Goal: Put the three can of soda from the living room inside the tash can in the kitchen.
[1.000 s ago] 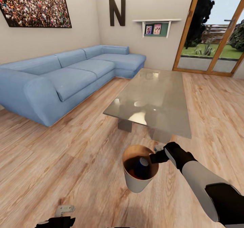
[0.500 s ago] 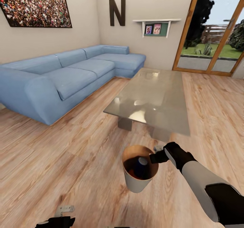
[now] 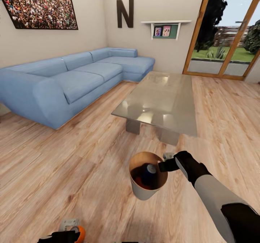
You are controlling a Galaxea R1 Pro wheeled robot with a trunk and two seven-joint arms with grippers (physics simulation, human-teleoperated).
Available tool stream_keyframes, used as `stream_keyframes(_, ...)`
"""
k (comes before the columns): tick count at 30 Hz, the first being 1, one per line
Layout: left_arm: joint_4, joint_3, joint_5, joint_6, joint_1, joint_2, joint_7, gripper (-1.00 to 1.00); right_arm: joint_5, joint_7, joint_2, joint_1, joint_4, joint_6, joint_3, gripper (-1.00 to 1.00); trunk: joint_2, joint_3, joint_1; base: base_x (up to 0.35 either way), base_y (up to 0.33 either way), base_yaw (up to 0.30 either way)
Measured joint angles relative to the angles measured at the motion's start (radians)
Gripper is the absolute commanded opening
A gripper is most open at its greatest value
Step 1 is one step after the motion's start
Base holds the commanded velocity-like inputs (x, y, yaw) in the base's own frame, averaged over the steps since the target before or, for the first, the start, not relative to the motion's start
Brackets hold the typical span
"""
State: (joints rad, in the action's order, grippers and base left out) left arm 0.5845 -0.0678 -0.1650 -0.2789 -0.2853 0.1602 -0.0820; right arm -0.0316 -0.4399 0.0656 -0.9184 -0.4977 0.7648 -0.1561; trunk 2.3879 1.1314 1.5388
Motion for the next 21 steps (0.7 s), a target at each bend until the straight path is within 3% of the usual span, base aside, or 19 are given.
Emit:
stream_keyframes(8,0.001,-0.001,-0.002,0.002,0.000,0.001,-0.002,1.00,0.001,0.001,-0.001,0.012,-0.021,0.001,0.000,-1.00,0.000,0.000,0.000,0.166,0.000,0.000)
stream_keyframes(21,0.002,-0.001,-0.003,0.009,0.000,0.001,-0.001,1.00,0.000,0.001,-0.001,0.012,-0.022,0.002,-0.001,-1.00,0.000,0.000,0.000,0.024,0.000,0.000)
